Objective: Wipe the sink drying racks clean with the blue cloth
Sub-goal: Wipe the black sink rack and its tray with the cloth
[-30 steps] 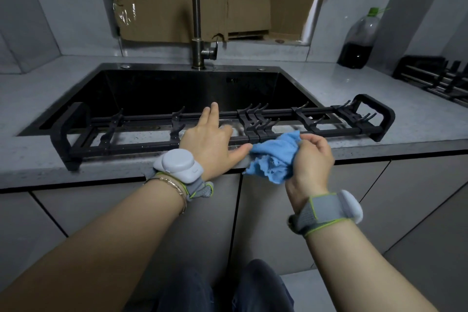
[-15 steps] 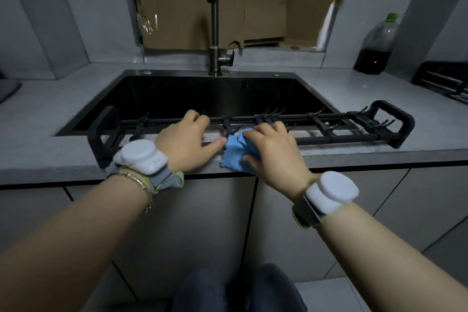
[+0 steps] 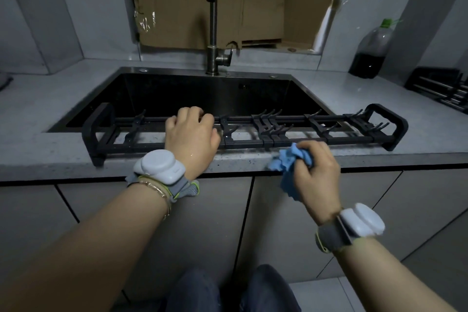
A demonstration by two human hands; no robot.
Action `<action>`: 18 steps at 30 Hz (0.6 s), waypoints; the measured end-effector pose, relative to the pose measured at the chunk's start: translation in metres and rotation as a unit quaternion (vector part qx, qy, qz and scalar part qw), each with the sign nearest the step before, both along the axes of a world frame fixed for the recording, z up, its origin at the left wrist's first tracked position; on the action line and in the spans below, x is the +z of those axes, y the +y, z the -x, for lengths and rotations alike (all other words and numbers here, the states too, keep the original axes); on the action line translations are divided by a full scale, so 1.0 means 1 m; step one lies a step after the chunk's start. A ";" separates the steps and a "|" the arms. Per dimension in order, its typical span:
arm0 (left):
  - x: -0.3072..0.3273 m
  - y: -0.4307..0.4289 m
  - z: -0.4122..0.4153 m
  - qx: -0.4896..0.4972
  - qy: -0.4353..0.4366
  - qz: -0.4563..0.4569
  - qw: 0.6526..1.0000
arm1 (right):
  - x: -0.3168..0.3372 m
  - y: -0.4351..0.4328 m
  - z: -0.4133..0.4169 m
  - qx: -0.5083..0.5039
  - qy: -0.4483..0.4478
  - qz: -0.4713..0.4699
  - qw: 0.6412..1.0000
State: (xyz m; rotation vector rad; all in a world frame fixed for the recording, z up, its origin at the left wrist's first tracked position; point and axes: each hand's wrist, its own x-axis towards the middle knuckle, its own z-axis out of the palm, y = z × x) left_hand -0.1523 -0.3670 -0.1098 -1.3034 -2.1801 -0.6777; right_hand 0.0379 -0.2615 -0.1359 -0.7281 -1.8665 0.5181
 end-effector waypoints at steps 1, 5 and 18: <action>-0.003 0.002 -0.001 -0.008 0.007 -0.004 1.000 | 0.000 0.002 -0.003 -0.005 0.011 0.061 0.998; -0.011 0.007 -0.005 -0.002 0.025 -0.023 0.999 | 0.010 0.007 0.004 -0.015 0.071 0.218 0.973; -0.019 0.011 -0.002 0.010 0.055 -0.096 0.994 | 0.011 0.009 0.039 -0.030 0.181 0.366 0.912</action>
